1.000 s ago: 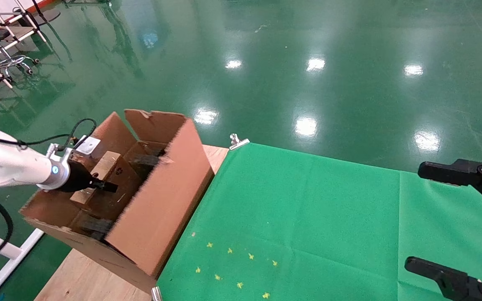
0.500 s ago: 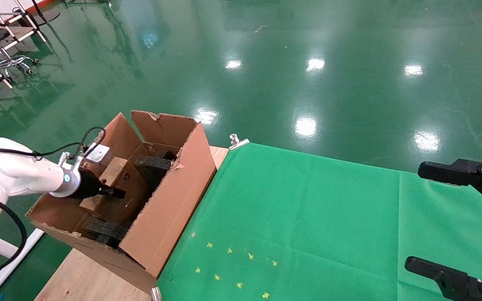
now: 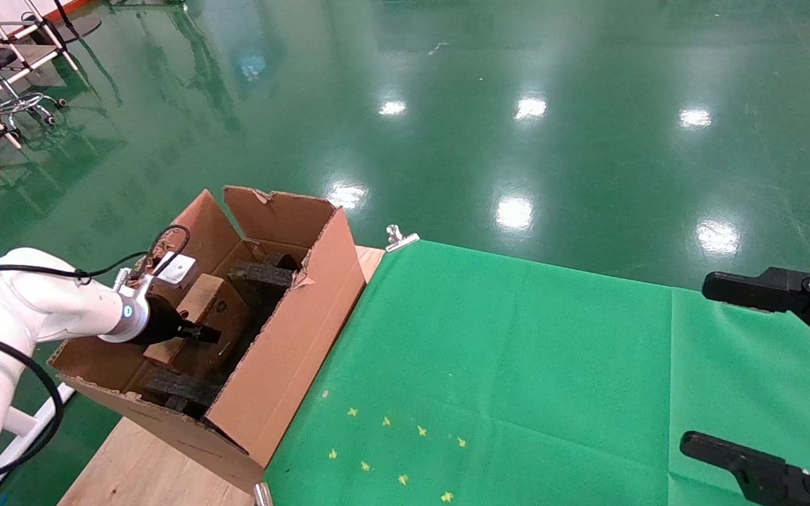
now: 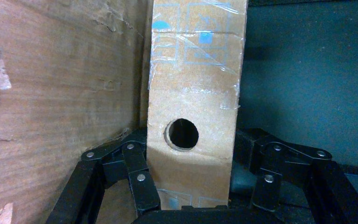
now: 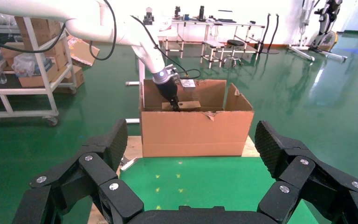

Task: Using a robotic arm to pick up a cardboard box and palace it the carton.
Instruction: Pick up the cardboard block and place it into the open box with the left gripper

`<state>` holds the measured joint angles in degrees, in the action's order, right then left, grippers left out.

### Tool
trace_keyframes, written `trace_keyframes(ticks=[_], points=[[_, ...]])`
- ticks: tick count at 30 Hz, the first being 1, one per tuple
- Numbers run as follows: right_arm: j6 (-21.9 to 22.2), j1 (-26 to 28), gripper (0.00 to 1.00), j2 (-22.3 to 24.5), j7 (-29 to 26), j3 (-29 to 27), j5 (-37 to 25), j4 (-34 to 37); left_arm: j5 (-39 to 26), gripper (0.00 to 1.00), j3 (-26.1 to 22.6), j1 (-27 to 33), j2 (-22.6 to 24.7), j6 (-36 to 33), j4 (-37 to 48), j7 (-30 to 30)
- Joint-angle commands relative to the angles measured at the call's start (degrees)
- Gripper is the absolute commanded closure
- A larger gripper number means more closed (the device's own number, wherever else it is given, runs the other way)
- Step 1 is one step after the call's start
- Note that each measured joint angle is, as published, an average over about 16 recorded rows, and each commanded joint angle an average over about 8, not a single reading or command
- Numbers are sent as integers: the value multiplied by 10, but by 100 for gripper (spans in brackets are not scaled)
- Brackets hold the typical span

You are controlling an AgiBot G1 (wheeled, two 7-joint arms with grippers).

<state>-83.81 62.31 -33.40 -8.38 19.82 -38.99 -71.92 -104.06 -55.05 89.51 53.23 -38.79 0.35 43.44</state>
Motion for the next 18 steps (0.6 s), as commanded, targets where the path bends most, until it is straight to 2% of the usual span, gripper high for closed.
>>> trace_keyframes(ticks=[1,18], points=[[0,0,0,0,0,0,0,0,0,0,0,-2,1,2,0,1],[0,0,0,0,0,0,0,0,-6,0,-4,13,-1,-5,3,3]])
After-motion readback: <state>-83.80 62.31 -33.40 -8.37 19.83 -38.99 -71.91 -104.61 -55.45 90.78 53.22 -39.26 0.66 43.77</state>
